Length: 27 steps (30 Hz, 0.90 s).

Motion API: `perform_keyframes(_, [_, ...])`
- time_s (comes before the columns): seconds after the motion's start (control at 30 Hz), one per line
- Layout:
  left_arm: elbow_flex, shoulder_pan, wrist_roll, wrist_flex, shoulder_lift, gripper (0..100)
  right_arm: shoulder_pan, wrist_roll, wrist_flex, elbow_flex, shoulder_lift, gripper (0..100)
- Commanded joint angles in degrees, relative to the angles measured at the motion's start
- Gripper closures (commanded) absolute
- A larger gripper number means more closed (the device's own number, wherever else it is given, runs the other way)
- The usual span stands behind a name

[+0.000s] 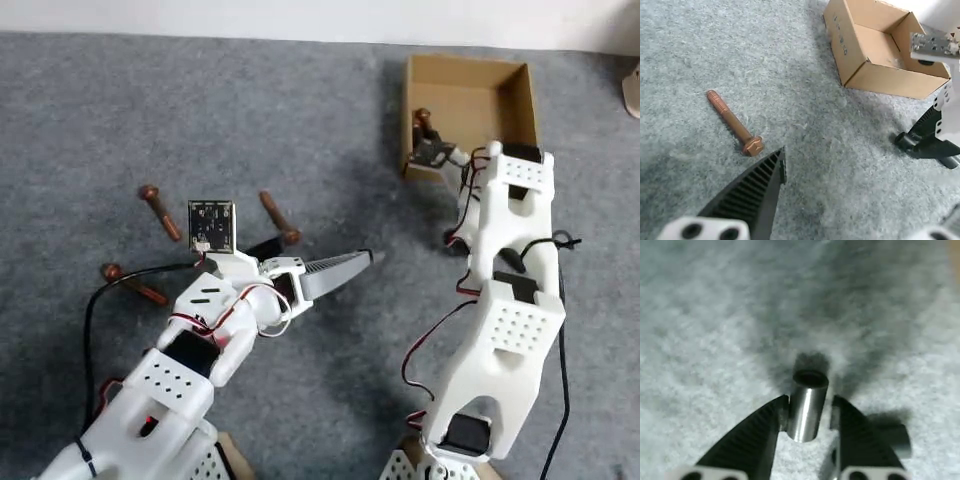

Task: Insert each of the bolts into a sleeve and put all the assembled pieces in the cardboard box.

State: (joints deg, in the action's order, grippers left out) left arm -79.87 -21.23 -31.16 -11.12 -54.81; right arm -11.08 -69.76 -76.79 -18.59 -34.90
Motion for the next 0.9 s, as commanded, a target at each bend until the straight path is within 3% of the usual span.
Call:
perform_keyframes(0.0, [0.22,0.04,-0.18,0.18,-0.48,50,1.36,3.43,2.51,-0.13,0.66,94.0])
perform_keyframes(0.37, [0.31,0.13,-0.18,0.18,-0.48,50,2.33,3.87,7.52,12.7,0.92,99.8])
perform_keyframes(0.57, [2.15,0.48,-0.18,-0.26,-0.57,50,2.33,11.87,10.77,16.48,1.45,99.3])
perform_keyframes(0.87, [10.51,1.45,-0.35,-15.03,-0.57,50,5.93,24.26,10.95,17.71,12.53,99.3])
